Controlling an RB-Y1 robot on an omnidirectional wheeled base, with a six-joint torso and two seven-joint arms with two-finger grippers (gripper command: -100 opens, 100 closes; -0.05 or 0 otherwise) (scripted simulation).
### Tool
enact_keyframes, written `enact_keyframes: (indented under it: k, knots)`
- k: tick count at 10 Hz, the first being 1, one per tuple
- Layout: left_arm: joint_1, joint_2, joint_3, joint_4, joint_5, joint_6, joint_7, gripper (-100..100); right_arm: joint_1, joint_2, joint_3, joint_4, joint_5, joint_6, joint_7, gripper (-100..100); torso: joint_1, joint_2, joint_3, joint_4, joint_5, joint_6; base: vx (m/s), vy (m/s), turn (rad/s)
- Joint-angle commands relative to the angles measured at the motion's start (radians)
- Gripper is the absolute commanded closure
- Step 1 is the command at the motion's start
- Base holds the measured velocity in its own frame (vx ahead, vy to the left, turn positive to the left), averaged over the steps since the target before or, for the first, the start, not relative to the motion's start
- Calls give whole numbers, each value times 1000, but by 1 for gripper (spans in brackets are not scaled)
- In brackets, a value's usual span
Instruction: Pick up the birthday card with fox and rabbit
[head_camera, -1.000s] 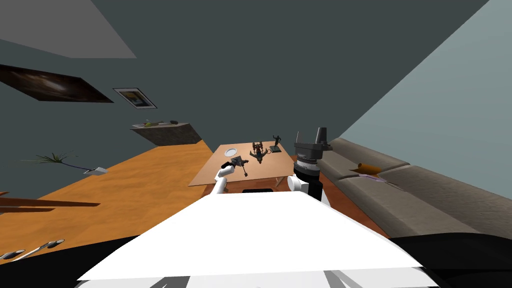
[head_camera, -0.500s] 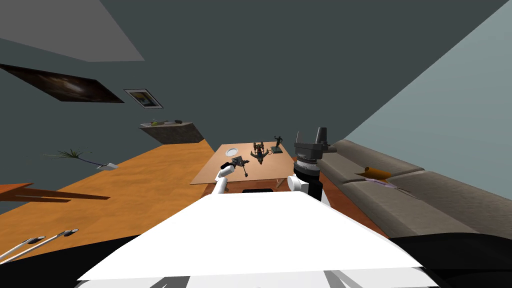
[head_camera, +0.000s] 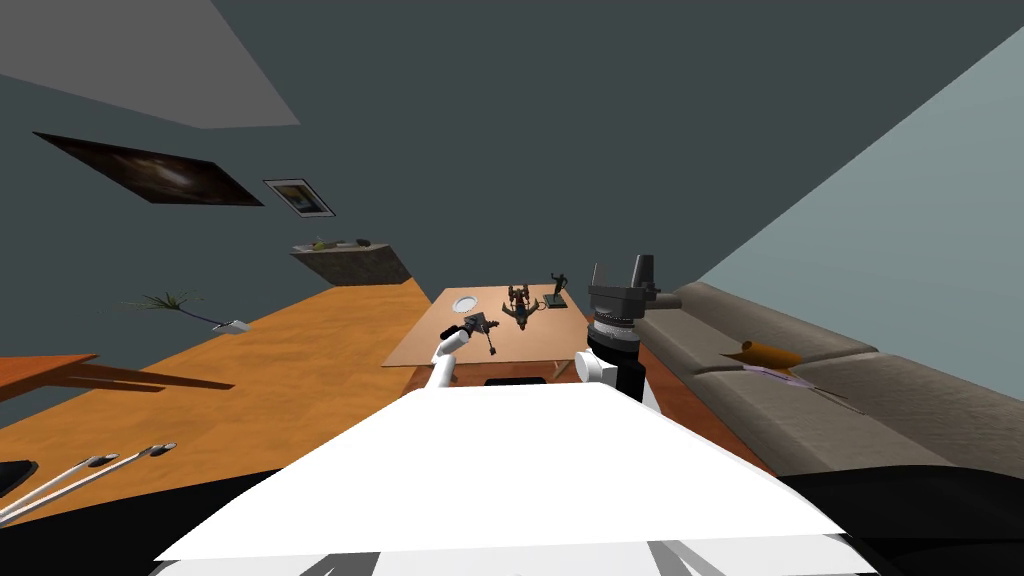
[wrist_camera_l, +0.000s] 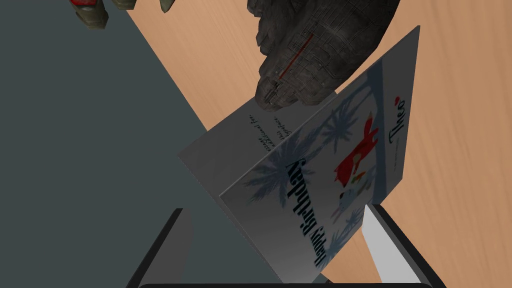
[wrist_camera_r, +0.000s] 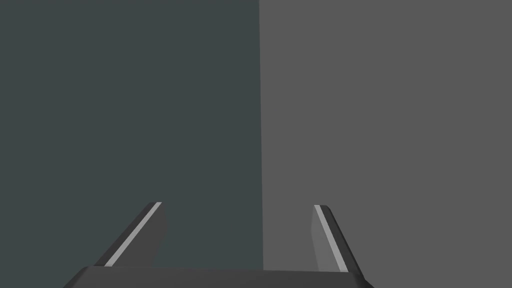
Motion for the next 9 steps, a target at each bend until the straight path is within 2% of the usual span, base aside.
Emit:
enact_keyframes:
  k: [1,2,3,5,6,7,8,9]
  knots:
    - [-2,-2,4,5,14,-2,-50,-100,0,0,0,0,0,0,0,0,0,0,0,0,0,0,15,-12,-3]
    - [-2,-2,4,5,14,-2,-64,-100,0,0,0,0,0,0,0,0,1,1,0,0,0,0,2,-2,-12]
    - [-7,-23,39,12,63,-1,-101,-100,0,0,0,0,0,0,0,0,1,1,1,0,0,0,23,-13,142]
    - [-7,-23,39,12,75,-1,-156,-100,0,0,0,0,0,0,0,0,0,0,0,0,0,0,23,-20,23]
    - [-7,-23,39,12,75,-1,-170,-100,0,0,0,0,0,0,0,0,1,1,0,0,0,0,0,0,0]
    - [-7,-23,39,11,73,-1,-157,-100,0,0,0,0,0,0,0,0,1,1,1,0,0,0,0,0,0]
    - [-7,-23,39,11,73,-1,-161,100,0,0,0,0,0,0,0,0,2,2,1,0,0,0,0,0,0]
    - [-6,-23,39,11,73,-1,-160,100,0,0,0,0,0,0,0,0,2,2,1,1,0,0,-3,1,10]
